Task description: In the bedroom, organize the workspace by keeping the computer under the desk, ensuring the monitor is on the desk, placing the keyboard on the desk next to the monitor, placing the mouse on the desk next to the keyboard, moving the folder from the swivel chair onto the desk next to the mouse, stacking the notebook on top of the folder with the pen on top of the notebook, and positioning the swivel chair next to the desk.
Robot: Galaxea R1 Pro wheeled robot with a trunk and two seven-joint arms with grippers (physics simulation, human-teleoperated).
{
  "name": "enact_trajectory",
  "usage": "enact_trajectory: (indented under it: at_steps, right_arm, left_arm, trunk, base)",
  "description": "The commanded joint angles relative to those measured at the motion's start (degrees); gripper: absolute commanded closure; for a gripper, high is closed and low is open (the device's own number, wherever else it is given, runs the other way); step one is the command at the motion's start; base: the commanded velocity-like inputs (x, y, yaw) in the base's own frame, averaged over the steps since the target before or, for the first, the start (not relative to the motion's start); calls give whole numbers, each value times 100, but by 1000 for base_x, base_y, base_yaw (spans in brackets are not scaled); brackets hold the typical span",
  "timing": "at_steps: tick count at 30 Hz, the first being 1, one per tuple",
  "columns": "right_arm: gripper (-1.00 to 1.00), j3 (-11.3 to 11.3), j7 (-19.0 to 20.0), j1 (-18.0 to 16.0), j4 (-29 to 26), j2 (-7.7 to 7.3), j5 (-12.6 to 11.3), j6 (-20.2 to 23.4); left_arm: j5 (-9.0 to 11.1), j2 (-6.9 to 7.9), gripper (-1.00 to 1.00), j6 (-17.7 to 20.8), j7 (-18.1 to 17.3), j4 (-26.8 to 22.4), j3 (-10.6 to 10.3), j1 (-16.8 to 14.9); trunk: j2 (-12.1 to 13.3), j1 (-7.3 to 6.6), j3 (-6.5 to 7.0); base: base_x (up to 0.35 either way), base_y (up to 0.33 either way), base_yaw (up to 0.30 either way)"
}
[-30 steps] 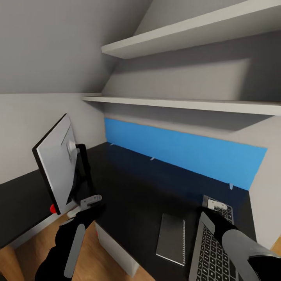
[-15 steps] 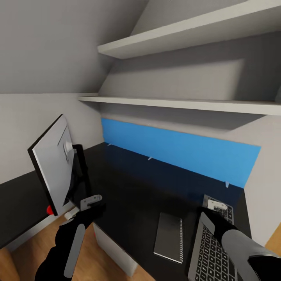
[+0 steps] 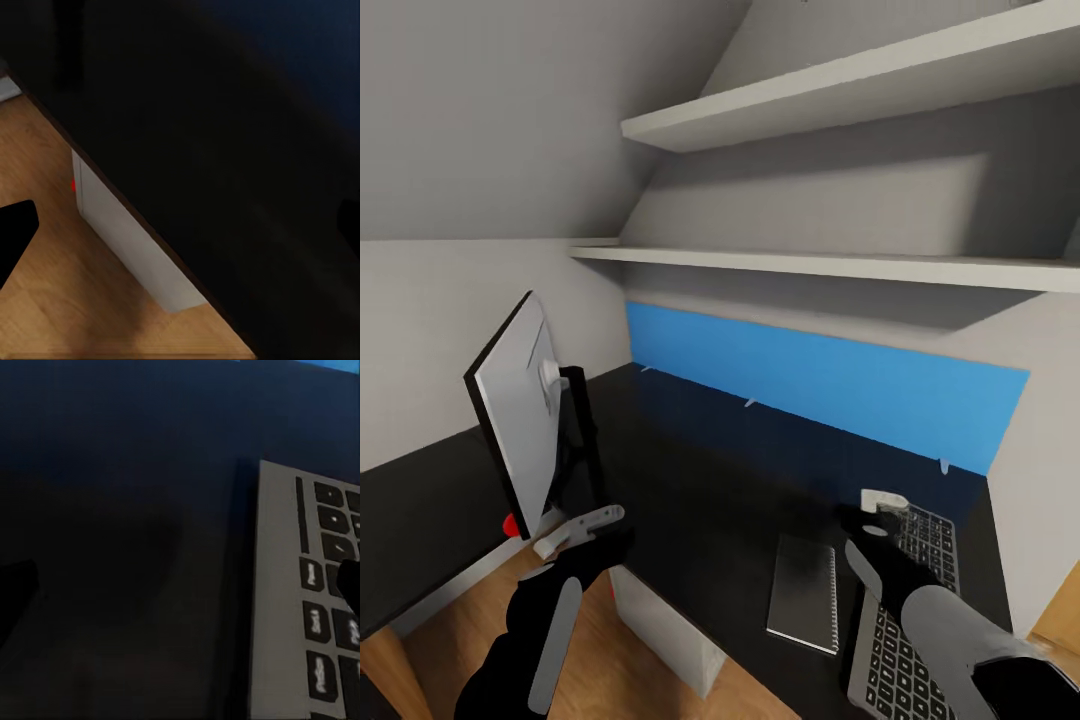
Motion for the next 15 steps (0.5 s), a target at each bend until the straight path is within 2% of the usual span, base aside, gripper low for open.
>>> enact_trajectory:
  at_steps: [1, 6, 11, 12, 15]
  right_arm:
    - [-100, 96, -44, 4, -182, 18, 28, 31]
    - [-100, 158, -61, 33, -802, 53, 130, 427]
    - [-100, 151, -85, 52, -1973, 59, 130, 1546]
    - [-100, 15, -98, 55, -3298, 63, -325, 3011]
    - [-100, -115, -137, 57, -3664, 65, -737, 3563]
  left_arm:
    - [61, -3, -100, 24, 41, 3, 6, -4]
    - [61, -3, -100, 23, 46, 16, 7, -4]
    - [61, -2, -100, 15, 51, 18, 10, -4]
    - [62, -4, -100, 11, 52, -2, 11, -4]
    - [63, -8, -100, 8, 48, -25, 9, -4]
  trunk:
    - [-4, 0, -7]
    - [-4, 0, -7]
    - [-4, 0, -7]
    - [-4, 0, -7]
    - [-4, 0, -7]
  base:
    - [-3, 2, 0]
    - [-1, 1, 0]
    - [0, 0, 0]
    - [0, 0, 0]
    - [0, 0, 0]
